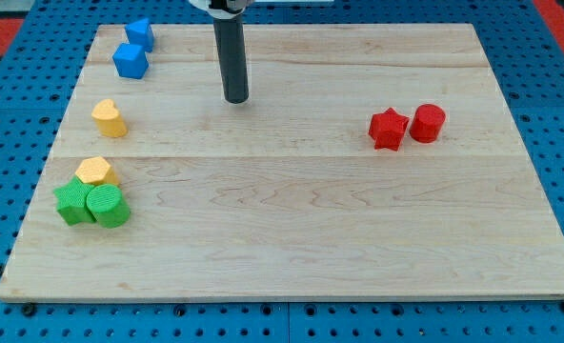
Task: Nudge the blue cube up a bit
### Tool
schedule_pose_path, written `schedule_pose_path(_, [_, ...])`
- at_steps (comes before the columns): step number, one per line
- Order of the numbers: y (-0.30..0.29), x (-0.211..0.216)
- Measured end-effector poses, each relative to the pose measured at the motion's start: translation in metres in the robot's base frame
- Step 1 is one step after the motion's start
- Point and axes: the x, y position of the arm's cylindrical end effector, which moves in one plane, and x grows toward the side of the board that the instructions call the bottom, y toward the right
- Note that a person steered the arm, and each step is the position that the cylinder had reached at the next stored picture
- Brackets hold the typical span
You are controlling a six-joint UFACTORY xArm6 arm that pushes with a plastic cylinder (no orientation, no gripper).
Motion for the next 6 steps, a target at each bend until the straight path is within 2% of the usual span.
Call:
schedule_pose_path(2, [-0.123, 0.000])
schedule_pose_path(3, [-0.145, -0.016])
schedule_pose_path(4, [-0.170, -0.054])
schedule_pose_path(6, [-0.227, -0.098])
